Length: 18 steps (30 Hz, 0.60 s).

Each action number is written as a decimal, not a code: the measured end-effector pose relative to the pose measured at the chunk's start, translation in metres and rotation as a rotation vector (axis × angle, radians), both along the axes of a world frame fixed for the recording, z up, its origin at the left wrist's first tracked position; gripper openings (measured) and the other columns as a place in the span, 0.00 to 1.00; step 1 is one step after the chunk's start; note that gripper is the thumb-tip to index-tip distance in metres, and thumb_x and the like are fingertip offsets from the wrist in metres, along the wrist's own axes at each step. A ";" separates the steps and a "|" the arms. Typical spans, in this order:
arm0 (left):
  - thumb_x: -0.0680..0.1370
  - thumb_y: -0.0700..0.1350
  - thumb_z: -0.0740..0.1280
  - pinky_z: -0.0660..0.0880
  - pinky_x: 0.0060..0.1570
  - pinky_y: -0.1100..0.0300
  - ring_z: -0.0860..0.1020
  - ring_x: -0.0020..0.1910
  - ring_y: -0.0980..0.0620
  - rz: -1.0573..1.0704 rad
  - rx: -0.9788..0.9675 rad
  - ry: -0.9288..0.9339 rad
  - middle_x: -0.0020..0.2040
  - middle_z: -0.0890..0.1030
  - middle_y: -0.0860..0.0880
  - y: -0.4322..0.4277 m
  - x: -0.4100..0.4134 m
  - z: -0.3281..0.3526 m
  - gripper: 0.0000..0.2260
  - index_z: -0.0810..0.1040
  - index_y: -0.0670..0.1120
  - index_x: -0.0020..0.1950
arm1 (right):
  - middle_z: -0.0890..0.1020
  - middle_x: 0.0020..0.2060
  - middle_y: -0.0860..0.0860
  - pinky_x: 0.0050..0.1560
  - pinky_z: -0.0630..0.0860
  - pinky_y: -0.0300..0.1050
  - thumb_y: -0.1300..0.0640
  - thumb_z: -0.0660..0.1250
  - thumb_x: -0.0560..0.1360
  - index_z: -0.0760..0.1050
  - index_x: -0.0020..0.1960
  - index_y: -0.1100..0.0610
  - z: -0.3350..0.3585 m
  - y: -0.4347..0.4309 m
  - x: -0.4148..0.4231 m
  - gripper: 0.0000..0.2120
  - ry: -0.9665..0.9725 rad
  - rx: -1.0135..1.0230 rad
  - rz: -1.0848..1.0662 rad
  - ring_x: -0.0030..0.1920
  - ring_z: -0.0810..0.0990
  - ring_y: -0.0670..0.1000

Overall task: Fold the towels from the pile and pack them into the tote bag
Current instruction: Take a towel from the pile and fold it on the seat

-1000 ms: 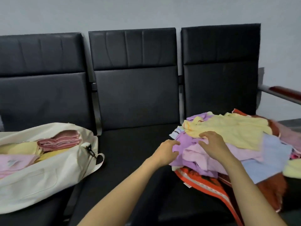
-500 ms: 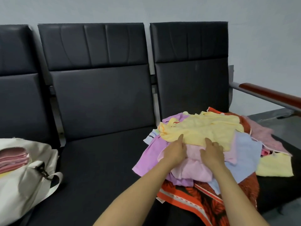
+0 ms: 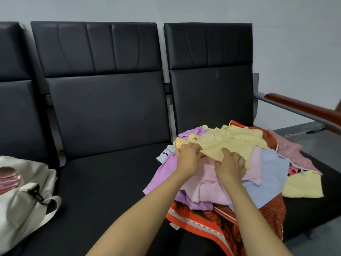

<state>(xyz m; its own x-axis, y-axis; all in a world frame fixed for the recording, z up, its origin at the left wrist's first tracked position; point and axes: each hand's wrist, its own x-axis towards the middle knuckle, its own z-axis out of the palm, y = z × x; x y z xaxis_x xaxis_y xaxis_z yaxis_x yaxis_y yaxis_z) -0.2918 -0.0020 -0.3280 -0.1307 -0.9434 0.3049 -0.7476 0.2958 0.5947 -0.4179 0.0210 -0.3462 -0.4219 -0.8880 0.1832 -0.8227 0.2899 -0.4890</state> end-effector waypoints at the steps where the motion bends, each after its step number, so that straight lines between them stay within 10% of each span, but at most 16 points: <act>1: 0.80 0.42 0.61 0.64 0.50 0.56 0.73 0.55 0.47 -0.021 0.006 0.103 0.52 0.78 0.48 0.008 0.012 0.003 0.08 0.79 0.43 0.52 | 0.65 0.69 0.56 0.67 0.59 0.52 0.55 0.60 0.79 0.62 0.72 0.48 0.003 0.001 0.003 0.22 0.007 -0.017 0.026 0.69 0.59 0.58; 4: 0.81 0.41 0.58 0.68 0.40 0.66 0.72 0.41 0.52 -0.038 0.101 0.379 0.43 0.76 0.48 0.040 0.061 0.011 0.06 0.73 0.43 0.47 | 0.69 0.66 0.57 0.64 0.62 0.50 0.59 0.58 0.80 0.69 0.69 0.52 0.016 0.006 0.021 0.18 0.048 -0.047 0.157 0.66 0.63 0.58; 7: 0.81 0.42 0.58 0.76 0.50 0.53 0.77 0.45 0.47 0.049 0.153 0.505 0.45 0.79 0.46 0.074 0.118 0.008 0.07 0.73 0.42 0.48 | 0.73 0.60 0.56 0.59 0.67 0.49 0.59 0.57 0.79 0.71 0.66 0.55 0.026 0.017 0.057 0.17 0.194 -0.004 0.388 0.60 0.69 0.58; 18: 0.81 0.43 0.58 0.68 0.39 0.64 0.73 0.43 0.56 0.577 -0.050 0.443 0.43 0.77 0.52 0.201 0.276 0.005 0.07 0.75 0.45 0.48 | 0.76 0.52 0.52 0.46 0.71 0.46 0.54 0.56 0.81 0.71 0.59 0.53 0.026 0.104 0.203 0.09 0.057 0.060 0.990 0.52 0.76 0.53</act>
